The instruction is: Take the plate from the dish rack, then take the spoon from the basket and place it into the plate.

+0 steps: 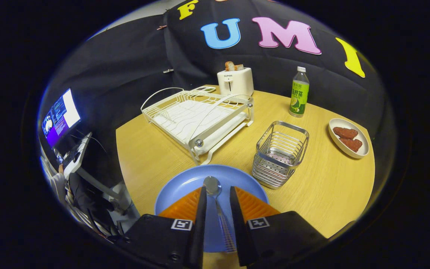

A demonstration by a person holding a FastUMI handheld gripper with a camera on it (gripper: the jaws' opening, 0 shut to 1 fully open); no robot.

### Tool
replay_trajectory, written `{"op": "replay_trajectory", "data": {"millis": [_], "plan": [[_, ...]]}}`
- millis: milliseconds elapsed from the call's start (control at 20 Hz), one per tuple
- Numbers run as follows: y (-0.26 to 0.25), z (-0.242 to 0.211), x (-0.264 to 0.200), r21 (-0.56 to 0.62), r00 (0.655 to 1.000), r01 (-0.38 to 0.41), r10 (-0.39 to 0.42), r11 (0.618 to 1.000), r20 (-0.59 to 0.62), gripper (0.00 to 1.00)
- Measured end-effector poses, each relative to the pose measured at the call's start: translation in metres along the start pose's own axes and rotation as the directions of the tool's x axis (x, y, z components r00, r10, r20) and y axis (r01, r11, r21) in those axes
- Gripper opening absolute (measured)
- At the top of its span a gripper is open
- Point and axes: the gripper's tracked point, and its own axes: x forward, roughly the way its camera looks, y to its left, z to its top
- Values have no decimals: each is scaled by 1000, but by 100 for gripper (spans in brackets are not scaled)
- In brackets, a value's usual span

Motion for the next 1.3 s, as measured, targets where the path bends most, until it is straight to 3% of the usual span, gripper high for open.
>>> {"op": "replay_trajectory", "data": {"millis": [100,250,450,650,800,950,1150,1300], "plan": [[-7,11,-8,44,999,41,-42,998,14,57],[-17,43,-29,115,985,140,-150,983,83,100],[-28,85,-66,239,916,315,-361,918,178,99],[-32,133,-117,331,776,467,-559,820,290,98],[-26,165,-156,386,662,539,-660,748,354,98],[-12,194,-191,421,563,581,-717,697,410,98],[15,229,-224,475,466,576,-744,666,479,98],[29,246,-236,462,413,607,-753,647,512,98]]}}
